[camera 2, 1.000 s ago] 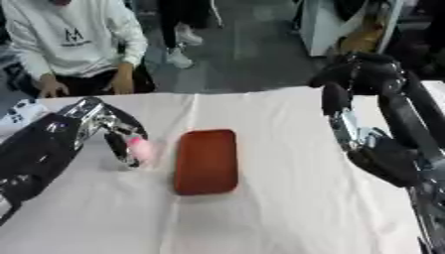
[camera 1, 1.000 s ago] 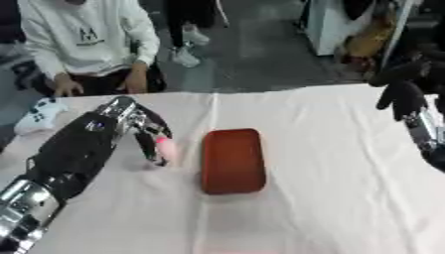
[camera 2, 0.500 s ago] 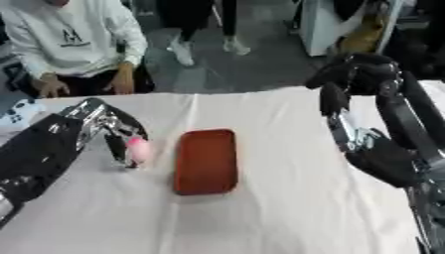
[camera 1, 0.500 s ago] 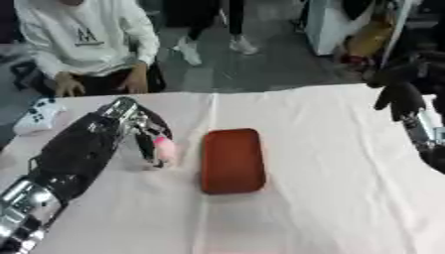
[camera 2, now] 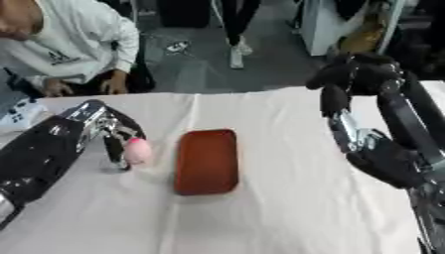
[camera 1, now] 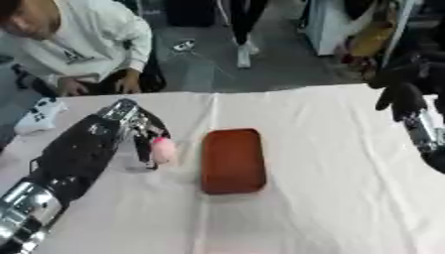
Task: Pick up objects on the table and place them in the box.
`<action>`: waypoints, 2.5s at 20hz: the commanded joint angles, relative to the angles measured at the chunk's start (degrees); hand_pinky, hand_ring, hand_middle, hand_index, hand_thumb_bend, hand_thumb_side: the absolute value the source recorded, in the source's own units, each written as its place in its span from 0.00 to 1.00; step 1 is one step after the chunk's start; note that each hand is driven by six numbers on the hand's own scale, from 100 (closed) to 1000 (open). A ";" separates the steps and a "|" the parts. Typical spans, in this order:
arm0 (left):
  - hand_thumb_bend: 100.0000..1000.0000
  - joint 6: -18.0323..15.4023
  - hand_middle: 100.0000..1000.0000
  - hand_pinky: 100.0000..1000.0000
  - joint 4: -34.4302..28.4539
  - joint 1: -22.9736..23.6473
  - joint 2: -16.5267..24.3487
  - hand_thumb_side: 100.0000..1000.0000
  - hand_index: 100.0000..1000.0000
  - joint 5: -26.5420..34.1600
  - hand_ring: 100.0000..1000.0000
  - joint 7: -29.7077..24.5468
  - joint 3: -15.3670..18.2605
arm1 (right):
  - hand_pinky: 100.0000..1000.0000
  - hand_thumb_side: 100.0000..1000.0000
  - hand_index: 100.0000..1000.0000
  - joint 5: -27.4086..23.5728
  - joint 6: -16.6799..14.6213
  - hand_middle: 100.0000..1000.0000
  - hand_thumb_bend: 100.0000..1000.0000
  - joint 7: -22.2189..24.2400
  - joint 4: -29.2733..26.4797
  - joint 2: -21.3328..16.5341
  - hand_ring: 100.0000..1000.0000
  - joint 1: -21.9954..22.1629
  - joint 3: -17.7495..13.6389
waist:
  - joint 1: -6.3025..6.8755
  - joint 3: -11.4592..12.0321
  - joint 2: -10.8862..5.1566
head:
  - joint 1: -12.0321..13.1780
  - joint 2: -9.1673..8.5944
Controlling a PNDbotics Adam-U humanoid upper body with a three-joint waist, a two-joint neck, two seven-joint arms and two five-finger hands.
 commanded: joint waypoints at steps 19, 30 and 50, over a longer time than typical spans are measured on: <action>0.00 -3.25 0.05 0.00 -6.27 1.15 2.09 0.58 0.37 7.29 0.00 -9.99 -1.60 | 0.16 0.72 0.62 0.21 -0.70 0.52 0.00 -0.87 -0.56 0.10 0.37 -1.01 -0.22 | -0.10 -0.02 -0.50 | 1.16 -0.09; 0.00 -2.69 0.03 0.00 -7.71 0.39 2.51 0.57 0.35 7.32 0.00 -10.00 -1.72 | 0.16 0.72 0.62 0.26 -0.58 0.52 0.00 -0.82 -0.49 0.04 0.37 -0.91 -0.22 | -0.07 0.10 -0.63 | 1.17 0.01; 0.00 -2.35 0.02 0.00 -12.02 -2.74 2.49 0.55 0.35 12.53 0.00 -10.00 -3.61 | 0.16 0.72 0.62 0.36 -0.48 0.52 0.00 -0.65 -0.40 -0.01 0.37 -0.68 -0.19 | 0.09 0.23 -1.00 | 1.35 -0.03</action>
